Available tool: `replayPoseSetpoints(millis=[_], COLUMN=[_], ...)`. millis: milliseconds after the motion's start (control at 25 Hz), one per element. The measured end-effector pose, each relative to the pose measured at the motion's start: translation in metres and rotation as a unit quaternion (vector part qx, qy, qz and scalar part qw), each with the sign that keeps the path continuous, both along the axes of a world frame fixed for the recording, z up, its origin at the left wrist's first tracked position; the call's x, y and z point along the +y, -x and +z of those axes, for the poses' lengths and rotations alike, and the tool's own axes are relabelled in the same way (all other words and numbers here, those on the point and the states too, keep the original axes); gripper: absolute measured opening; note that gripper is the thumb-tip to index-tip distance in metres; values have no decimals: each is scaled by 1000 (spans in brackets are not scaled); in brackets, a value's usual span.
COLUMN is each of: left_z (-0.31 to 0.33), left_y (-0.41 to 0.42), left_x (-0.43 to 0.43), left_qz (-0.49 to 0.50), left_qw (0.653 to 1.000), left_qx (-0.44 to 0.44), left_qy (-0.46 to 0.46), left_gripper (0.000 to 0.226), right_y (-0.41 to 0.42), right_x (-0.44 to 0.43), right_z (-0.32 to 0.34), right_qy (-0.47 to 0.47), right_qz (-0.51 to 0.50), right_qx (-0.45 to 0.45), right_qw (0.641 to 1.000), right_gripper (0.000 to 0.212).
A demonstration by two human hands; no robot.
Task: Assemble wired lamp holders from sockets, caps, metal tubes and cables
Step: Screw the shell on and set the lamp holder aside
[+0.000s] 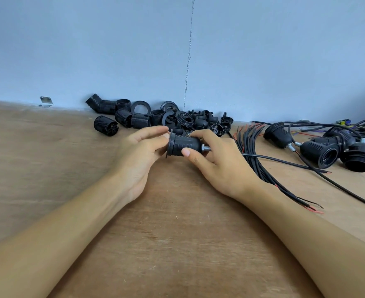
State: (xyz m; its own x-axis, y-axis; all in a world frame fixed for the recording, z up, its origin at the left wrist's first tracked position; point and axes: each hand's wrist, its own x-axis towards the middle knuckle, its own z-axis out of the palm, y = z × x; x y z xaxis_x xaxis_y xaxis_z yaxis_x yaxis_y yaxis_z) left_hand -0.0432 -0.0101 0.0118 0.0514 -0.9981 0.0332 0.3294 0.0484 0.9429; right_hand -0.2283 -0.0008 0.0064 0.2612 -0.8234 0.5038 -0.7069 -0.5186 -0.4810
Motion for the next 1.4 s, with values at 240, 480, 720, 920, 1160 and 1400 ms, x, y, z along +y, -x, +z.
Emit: replayPoseSetpoints(millis=[240,480,720,920,1160,1400], left_z=[1,0,0,2,2,1], left_y=[-1,-4,-4,-8,-9,-6], left_x=[0,-2,0,-2,1,0], left_qz=[-16,-50,-59,-93,-116,-113], left_qw=[999,999,998,995,992,993], left_qx=[-36,0,30,32,-42,14], left_qy=[-6,-15,-8,2,40,20], left_gripper=[18,11,34,54,48,30], right_y=[-1,-1,0,0,1,2], right_x=[1,1,1,0,-2,-3], right_z=[1,1,2,1,0,-2], right_qy=[32,41,42,31,-1,-3], right_qz=[-5,4,-2,-23,-54,-71], right_qx=[1,-10,-12,-23,-40,-51], right_qw=[999,999,999,999,998,996], right_gripper=[40,40,40,42,36,41])
